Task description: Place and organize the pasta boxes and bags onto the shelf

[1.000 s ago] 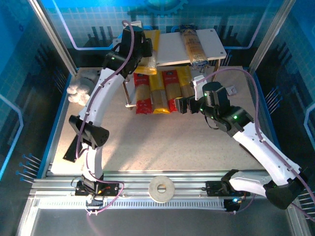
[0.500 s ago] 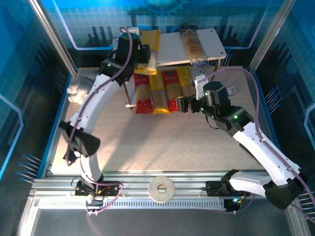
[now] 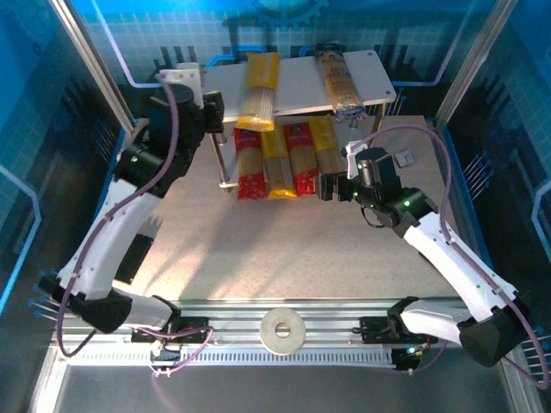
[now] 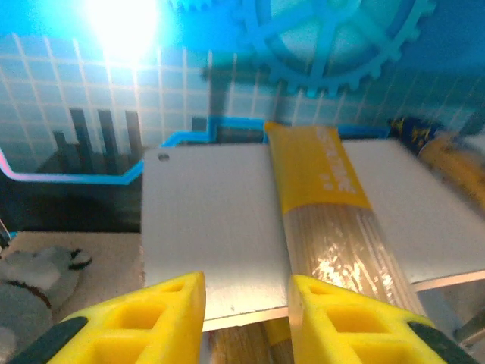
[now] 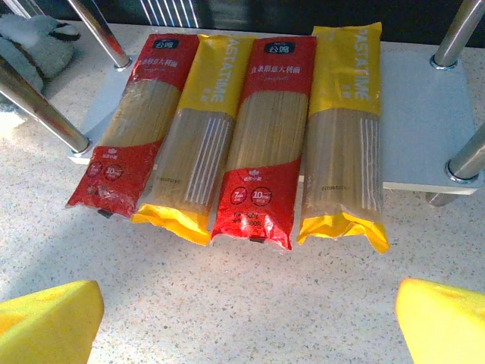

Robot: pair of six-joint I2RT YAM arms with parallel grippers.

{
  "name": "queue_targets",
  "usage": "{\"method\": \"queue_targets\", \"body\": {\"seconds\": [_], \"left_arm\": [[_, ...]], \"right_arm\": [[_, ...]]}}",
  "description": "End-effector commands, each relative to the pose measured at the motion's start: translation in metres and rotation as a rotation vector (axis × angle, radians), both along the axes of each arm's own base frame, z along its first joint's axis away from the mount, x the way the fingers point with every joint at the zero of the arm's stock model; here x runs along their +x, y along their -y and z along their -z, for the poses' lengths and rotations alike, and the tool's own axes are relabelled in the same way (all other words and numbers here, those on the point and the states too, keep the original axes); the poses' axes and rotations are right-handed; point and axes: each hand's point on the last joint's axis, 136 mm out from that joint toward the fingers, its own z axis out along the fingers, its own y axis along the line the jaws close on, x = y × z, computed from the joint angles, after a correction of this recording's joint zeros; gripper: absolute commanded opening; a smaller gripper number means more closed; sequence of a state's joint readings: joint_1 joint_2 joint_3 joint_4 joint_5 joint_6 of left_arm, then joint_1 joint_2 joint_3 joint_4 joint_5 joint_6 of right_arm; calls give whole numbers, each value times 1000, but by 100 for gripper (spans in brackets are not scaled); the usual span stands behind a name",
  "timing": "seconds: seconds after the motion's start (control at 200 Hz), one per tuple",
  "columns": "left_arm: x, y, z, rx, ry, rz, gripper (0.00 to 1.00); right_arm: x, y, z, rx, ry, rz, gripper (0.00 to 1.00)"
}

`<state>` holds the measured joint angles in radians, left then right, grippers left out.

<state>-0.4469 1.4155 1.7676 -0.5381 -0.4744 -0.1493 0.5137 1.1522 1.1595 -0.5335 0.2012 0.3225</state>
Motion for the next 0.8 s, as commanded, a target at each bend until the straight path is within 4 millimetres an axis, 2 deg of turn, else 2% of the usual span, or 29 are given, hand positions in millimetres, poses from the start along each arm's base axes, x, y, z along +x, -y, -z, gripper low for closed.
{"method": "queue_targets", "body": {"seconds": [0.0, 0.22, 0.795], "left_arm": [[18, 12, 34, 56, -112, 34, 34], [30, 22, 59, 76, -201, 52, 33], [42, 54, 71, -27, -223, 164, 34]], "right_arm": [[-4, 0, -21, 29, 38, 11, 100], [-8, 5, -28, 25, 57, 21, 100], [-9, 4, -30, 28, 67, 14, 100]]}}
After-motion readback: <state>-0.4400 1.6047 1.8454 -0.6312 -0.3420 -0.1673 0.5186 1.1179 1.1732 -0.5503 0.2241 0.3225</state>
